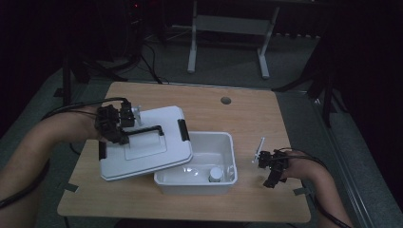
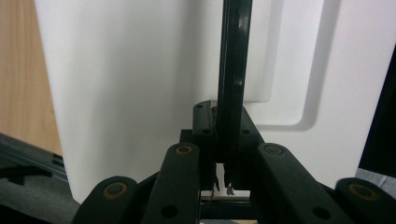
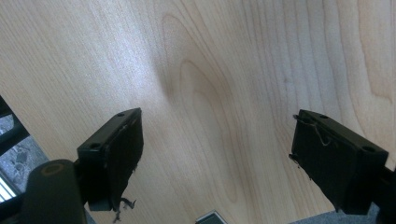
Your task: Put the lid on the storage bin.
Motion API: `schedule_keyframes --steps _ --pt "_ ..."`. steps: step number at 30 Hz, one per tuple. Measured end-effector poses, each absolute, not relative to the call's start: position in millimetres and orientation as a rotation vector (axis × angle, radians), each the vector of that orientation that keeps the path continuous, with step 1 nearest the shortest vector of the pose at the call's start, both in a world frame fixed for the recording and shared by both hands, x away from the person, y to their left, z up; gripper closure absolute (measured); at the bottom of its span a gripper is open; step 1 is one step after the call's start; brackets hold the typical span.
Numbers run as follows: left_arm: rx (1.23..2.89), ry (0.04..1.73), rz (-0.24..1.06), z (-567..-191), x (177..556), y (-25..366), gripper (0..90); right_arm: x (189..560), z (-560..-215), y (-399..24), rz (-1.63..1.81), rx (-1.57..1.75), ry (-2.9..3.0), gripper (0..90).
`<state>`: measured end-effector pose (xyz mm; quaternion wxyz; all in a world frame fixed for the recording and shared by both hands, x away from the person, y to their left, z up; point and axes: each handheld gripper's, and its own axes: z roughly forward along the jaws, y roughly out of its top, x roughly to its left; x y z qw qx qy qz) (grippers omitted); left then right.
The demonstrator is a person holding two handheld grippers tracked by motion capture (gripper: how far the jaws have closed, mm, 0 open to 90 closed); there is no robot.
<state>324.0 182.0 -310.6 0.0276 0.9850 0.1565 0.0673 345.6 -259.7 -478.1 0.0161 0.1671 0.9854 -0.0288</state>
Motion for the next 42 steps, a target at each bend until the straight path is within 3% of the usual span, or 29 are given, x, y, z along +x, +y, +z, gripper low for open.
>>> schedule_keyframes --steps 15,26,42 --pt "3.081 0.252 0.206 -299.0 331.4 116.6 83.5 342.3 -475.6 -266.5 -0.084 0.535 3.06 16.4" --pt "3.062 0.119 0.158 -314.2 340.7 72.4 83.4 341.9 -476.8 -266.6 -0.087 0.529 3.063 16.4" --pt "3.08 0.119 0.023 -356.5 354.8 50.5 83.3 343.2 -482.9 -266.3 -0.098 0.522 3.07 16.5"
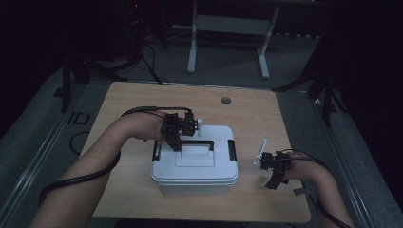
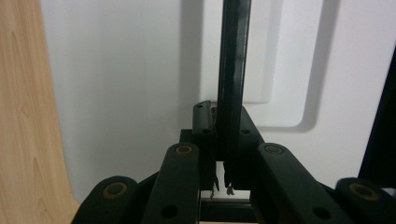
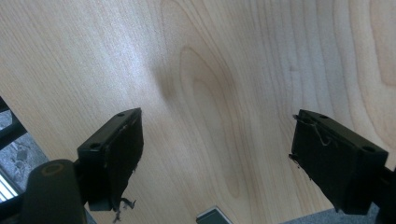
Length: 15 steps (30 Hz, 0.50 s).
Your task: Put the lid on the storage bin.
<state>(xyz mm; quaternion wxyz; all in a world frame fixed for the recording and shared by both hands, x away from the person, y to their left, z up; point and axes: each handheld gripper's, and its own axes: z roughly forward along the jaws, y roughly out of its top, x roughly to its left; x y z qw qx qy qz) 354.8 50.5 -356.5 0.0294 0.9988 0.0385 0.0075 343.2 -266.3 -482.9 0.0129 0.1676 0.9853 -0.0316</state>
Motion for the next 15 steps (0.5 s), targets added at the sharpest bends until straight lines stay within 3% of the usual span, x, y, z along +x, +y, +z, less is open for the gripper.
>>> schedule_keyframes --steps 15 --pt "3.078 0.125 -0.005 -371.2 357.8 45.9 83.2 344.2 -487.2 -261.8 -0.108 0.51 3.078 16.5"
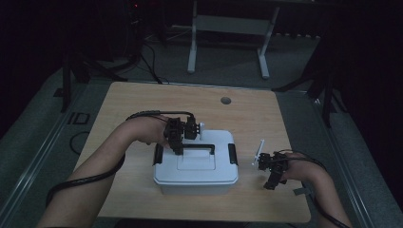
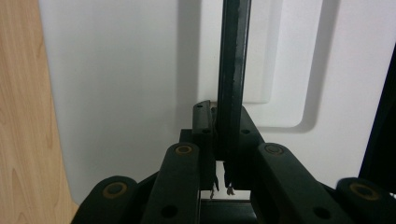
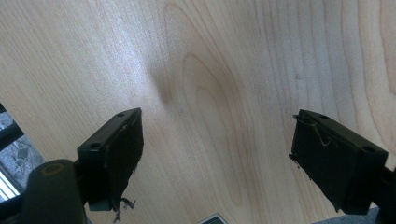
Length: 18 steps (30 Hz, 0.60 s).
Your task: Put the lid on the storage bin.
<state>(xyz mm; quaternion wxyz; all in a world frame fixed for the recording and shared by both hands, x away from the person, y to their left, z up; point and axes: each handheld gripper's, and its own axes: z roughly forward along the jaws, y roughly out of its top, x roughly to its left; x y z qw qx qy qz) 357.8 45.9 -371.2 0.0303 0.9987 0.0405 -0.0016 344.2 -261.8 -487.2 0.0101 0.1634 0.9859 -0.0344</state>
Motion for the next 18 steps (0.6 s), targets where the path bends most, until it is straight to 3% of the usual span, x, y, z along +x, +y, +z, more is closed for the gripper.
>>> schedule_keyframes --steps 5,9,11,13,16,17,18 --pt "3.075 0.119 0.035 -370.5 357.0 46.0 80.6 344.0 -488.1 -261.9 -0.11 0.508 3.081 16.5" --pt "3.056 0.12 0.074 -368.8 358.7 47.8 53.9 343.8 -487.8 -261.4 -0.107 0.507 3.081 16.5" --pt "3.036 0.158 0.056 -367.7 359.5 49.4 50.1 344.2 -487.3 -261.3 -0.104 0.508 3.081 16.5" --pt "3.021 0.159 0.085 -366.2 357.5 51.4 35.2 344.3 -487.1 -261.3 -0.103 0.507 3.081 16.5" --pt "3.004 0.185 0.124 -364.6 357.0 53.2 20.0 344.5 -486.7 -260.8 -0.103 0.506 3.079 16.4" --pt "2.987 0.217 0.139 -363.4 358.7 56.1 20.0 344.5 -486.8 -260.7 -0.103 0.506 3.079 16.4" --pt "2.978 0.208 0.167 -362.7 358.6 58.2 12.6 344.3 -487.0 -260.3 -0.105 0.505 3.08 16.5"
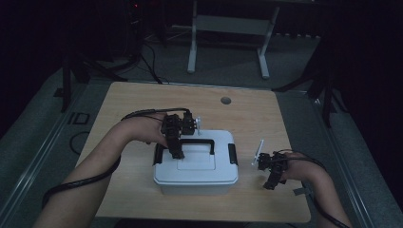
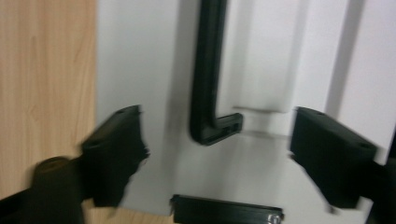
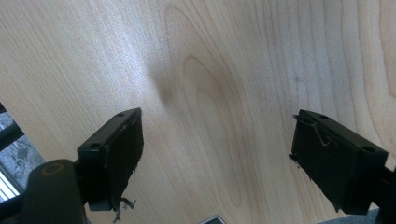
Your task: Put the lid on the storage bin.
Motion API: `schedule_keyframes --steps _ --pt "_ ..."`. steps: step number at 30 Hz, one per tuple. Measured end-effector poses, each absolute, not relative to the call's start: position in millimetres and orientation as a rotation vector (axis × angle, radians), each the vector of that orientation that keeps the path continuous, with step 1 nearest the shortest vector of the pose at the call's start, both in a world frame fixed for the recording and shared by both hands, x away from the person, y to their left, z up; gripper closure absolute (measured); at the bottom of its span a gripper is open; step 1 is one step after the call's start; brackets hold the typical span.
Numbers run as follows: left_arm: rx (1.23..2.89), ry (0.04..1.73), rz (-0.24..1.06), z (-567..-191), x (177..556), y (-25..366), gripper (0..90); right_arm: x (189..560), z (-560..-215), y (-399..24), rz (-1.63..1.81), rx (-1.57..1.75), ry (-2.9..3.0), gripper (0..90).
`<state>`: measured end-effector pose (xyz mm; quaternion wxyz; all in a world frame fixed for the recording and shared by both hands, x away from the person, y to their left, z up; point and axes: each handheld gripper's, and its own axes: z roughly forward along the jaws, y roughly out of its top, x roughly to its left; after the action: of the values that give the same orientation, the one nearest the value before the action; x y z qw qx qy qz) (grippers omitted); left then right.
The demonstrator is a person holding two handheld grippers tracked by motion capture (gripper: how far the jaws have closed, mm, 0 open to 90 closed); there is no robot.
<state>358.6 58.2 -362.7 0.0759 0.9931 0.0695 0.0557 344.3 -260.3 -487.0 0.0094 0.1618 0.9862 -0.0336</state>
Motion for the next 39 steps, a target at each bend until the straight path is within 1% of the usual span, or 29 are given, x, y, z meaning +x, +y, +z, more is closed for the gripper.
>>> schedule_keyframes --steps 1,3,10,12,24,32,34,35,37,39 --pt "2.969 0.211 0.172 -362.3 358.1 60.3 11.3 344.0 -486.9 -260.2 -0.103 0.504 3.08 16.4" --pt "2.942 0.199 0.163 -362.0 356.4 65.8 0.9 343.7 -486.7 -260.4 -0.1 0.504 3.079 16.5" --pt "2.907 0.243 0.151 -363.9 352.9 85.3 1.0 344.3 -484.1 -261.3 -0.098 0.511 3.068 16.4" --pt "2.887 0.261 0.13 -365.4 352.6 91.6 1.0 344.4 -483.4 -261.4 -0.099 0.511 3.065 16.5" --pt "2.835 0.343 0.189 -368.9 343.7 129.4 1.0 345.7 -482.5 -261.6 -0.085 0.525 3.051 16.4" --pt "2.841 0.41 0.146 -386.0 335.4 162.3 1.0 347.7 -484.4 -262.2 -0.088 0.528 3.044 16.4" --pt "2.84 0.402 0.171 -389.2 333.0 169.6 1.0 348.0 -484.3 -262.2 -0.088 0.534 3.043 16.4" --pt "2.818 0.402 0.186 -391.3 331.4 175.6 1.0 348.1 -484.2 -262.2 -0.088 0.536 3.041 16.4" --pt "2.778 0.444 0.146 -394.9 330.3 186.4 1.0 348.0 -484.1 -262.0 -0.087 0.539 3.041 16.4" --pt "2.765 0.467 0.141 -400.3 328.5 195.8 1.0 347.3 -484.0 -261.6 -0.086 0.539 3.043 16.4"
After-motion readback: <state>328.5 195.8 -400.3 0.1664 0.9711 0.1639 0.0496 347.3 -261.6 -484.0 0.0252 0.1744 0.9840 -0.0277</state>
